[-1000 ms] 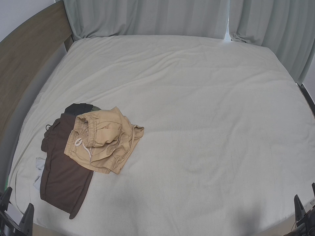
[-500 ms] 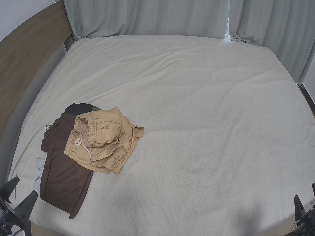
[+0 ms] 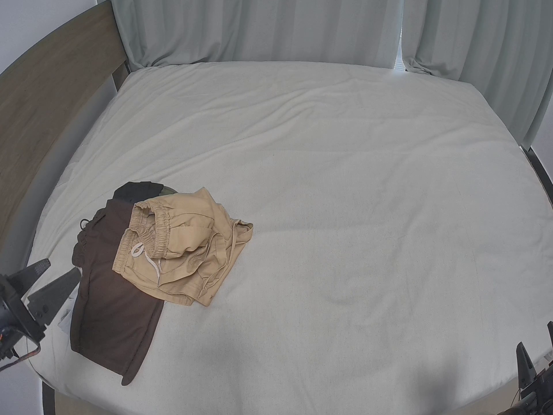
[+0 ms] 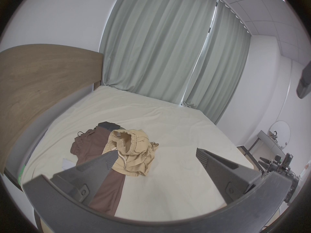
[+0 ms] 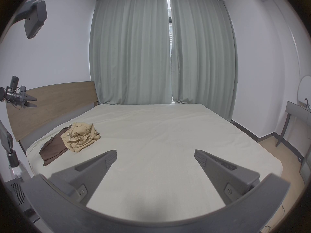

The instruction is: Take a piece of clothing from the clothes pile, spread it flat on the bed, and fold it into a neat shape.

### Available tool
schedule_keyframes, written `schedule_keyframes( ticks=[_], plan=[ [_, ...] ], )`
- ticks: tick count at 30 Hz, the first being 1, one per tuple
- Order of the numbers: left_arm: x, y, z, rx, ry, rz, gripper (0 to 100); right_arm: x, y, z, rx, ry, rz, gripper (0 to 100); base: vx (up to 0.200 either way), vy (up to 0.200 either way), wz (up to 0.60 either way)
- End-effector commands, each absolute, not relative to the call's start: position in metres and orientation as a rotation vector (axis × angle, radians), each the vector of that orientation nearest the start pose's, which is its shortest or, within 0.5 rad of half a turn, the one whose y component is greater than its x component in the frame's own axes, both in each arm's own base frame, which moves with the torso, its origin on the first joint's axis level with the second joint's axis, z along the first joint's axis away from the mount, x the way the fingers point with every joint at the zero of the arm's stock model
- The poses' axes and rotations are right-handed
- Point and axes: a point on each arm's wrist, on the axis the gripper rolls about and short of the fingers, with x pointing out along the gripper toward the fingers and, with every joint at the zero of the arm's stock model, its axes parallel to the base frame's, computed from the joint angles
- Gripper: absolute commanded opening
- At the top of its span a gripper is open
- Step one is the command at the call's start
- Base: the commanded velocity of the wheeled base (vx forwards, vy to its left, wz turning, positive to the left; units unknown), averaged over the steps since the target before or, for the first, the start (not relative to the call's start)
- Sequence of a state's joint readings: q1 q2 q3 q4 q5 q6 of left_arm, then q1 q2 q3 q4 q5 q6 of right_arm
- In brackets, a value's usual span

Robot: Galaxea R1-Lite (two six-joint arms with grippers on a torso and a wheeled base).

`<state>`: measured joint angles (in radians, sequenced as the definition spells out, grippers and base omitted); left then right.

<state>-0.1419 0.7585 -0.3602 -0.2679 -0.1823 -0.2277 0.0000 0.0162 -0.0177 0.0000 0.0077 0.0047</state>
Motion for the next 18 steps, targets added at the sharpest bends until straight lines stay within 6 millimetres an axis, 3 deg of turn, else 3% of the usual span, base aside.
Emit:
schedule_keyframes(
  ticks=[1, 18],
  plan=[
    [0.111, -0.019, 0.198, -0.251, 0.252, -0.335, 100, -0.023, 0.0, 0.075, 0.005, 0.0, 0.008, 100, 0.0, 0.0, 0.0],
    [0.158, 0.003, 0.2, -0.333, 0.347, -0.455, 100, -0.023, 0.0, 0.075, 0.005, 0.0, 0.008, 100, 0.0, 0.0, 0.0]
  ],
)
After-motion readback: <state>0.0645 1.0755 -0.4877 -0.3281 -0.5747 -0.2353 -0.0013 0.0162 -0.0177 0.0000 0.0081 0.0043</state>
